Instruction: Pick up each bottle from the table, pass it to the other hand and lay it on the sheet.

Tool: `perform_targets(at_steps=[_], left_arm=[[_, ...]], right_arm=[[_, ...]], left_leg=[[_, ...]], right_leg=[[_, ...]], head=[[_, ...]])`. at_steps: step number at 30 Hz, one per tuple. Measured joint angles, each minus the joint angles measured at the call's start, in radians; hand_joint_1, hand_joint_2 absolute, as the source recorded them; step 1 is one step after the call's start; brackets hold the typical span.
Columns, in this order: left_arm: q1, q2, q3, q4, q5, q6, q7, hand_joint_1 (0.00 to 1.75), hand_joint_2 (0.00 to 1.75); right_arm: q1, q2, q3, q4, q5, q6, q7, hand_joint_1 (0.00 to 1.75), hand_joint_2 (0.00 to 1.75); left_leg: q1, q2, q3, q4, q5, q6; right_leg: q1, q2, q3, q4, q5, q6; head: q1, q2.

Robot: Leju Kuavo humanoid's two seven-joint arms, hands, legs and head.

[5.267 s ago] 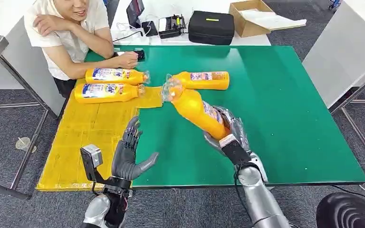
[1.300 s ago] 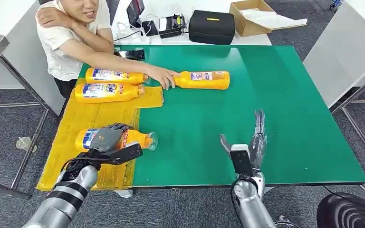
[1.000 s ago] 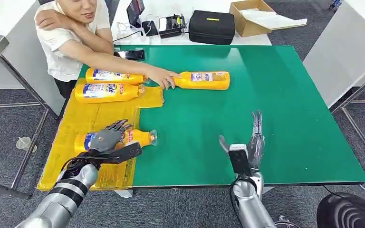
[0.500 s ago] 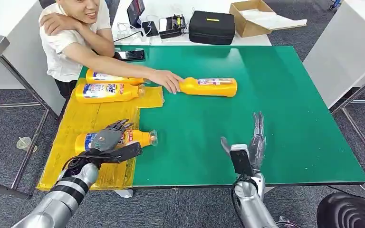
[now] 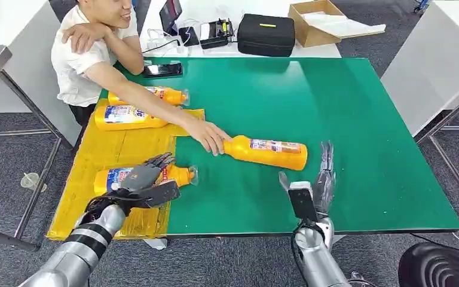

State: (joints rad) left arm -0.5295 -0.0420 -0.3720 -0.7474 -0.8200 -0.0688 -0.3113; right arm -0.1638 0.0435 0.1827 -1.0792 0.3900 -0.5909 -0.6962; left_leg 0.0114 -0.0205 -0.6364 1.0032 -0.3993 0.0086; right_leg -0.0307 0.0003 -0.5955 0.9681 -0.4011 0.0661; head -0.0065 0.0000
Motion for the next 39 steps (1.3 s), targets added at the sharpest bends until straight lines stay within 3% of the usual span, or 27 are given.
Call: perform_targets(at_steps=[4, 11, 14, 18, 23, 31, 39], left_arm=[[0.086, 0.011, -0.035, -0.178, 0.182, -0.04, -0.001, 0.0, 1.75], [0.204, 0.059, -0.095, -0.454, 0.271, -0.054, -0.012, 0.0, 1.75], [0.215, 0.071, -0.111, -0.503, 0.282, -0.057, -0.019, 0.0, 1.75], [0.221, 0.073, -0.126, -0.546, 0.286, -0.036, -0.029, 0.0, 1.75], [0.275, 0.058, -0.117, -0.629, 0.352, 0.01, -0.069, 0.0, 1.75], [0.356, -0.001, -0.075, -0.712, 0.468, -0.001, -0.071, 0.0, 1.75], [0.392, -0.024, -0.059, -0.721, 0.506, -0.007, -0.063, 0.0, 1.75]], right_arm=[[0.0, -0.017, 0.004, 0.002, 0.141, -0.016, -0.001, 0.0, 1.75], [0.006, -0.034, -0.038, -0.018, 0.312, -0.013, 0.002, 0.0, 1.75], [-0.012, -0.054, -0.039, 0.005, 0.529, -0.015, 0.071, 0.0, 1.75], [-0.057, -0.091, -0.029, 0.051, 0.683, 0.005, 0.158, 0.0, 1.75], [-0.122, -0.153, -0.022, 0.147, 0.727, 0.128, 0.25, 0.0, 1.75], [-0.213, -0.219, 0.019, 0.354, 0.737, 0.311, 0.295, 0.0, 1.75], [-0.252, -0.268, 0.066, 0.38, 0.737, 0.388, 0.331, 0.0, 1.75]], left_leg=[[0.0, 0.0, -0.001, 0.0, 0.0, 0.0], [0.0, 0.0, -0.002, 0.0, -0.001, 0.0], [0.0, 0.0, -0.002, 0.0, 0.0, 0.0], [0.0, 0.0, -0.002, 0.0, 0.0, 0.001], [-0.001, 0.0, -0.002, 0.0, 0.0, 0.001], [-0.001, 0.0, -0.003, 0.0, 0.0, 0.001], [0.0, 0.0, -0.001, 0.0, 0.0, 0.001]], right_leg=[[0.0, 0.0, -0.001, 0.0, 0.0, 0.0], [0.0, 0.0, -0.003, 0.0, -0.001, 0.0], [0.0, 0.0, -0.003, 0.0, 0.0, 0.0], [0.0, 0.0, -0.002, 0.0, 0.0, 0.0], [-0.001, 0.0, -0.002, 0.0, 0.0, 0.001], [0.0, 0.0, -0.003, 0.0, 0.0, 0.001], [0.0, 0.0, -0.001, -0.001, 0.0, 0.001]], head=[[0.0, 0.0], [0.0, 0.0], [0.0, 0.0], [0.0, 0.0], [0.0, 0.0], [0.0, 0.0], [0.0, 0.0]])
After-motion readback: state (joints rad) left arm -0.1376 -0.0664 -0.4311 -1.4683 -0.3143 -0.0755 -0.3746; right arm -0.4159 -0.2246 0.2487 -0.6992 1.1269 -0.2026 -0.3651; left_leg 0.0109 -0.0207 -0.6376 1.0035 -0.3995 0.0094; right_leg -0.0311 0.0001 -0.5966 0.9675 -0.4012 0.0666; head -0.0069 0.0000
